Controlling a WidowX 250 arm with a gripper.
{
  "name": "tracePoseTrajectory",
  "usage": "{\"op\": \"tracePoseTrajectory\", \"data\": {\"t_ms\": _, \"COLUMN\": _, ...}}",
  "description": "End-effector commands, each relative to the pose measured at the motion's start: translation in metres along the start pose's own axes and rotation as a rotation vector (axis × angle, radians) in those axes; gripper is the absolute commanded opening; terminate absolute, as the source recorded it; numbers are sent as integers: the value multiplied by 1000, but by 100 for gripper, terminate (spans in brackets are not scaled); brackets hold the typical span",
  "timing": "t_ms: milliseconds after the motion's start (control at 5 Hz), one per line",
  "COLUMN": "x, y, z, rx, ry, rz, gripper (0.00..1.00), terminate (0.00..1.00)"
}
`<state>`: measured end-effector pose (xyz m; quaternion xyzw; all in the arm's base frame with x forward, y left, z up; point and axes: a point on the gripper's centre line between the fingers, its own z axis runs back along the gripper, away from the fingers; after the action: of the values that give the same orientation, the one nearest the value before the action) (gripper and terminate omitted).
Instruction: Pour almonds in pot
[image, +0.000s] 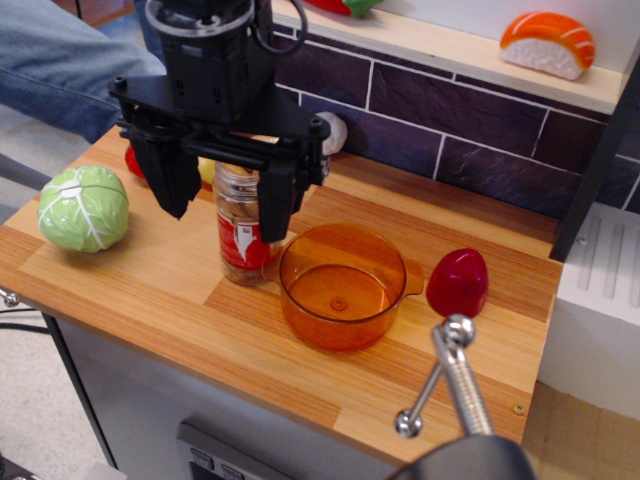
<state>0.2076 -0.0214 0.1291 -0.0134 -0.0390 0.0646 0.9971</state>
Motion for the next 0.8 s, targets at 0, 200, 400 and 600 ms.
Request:
{"op": "tracePoseTrajectory", "data": {"t_ms": 0, "x": 0, "y": 0, "z": 0, "rx": 0, "ry": 0, "rz": 0, "gripper": 100, "terminate": 0}}
{"op": "tracePoseTrajectory", "data": {"t_ms": 200, "x": 11, "y": 6, "z": 13, "rx": -132, "ry": 12, "rz": 179, "gripper": 100, "terminate": 0}}
{"op": "tracePoseTrajectory", "data": {"t_ms": 400, "x": 27, "y": 20, "z": 24, "rx": -231, "ry": 27, "rz": 309, "gripper": 100, "terminate": 0}}
{"op": "tracePoseTrajectory", "data": {"t_ms": 600, "x": 48, "y": 42, "z": 37, "rx": -351, "ry": 88, "rz": 529, "gripper": 100, "terminate": 0}}
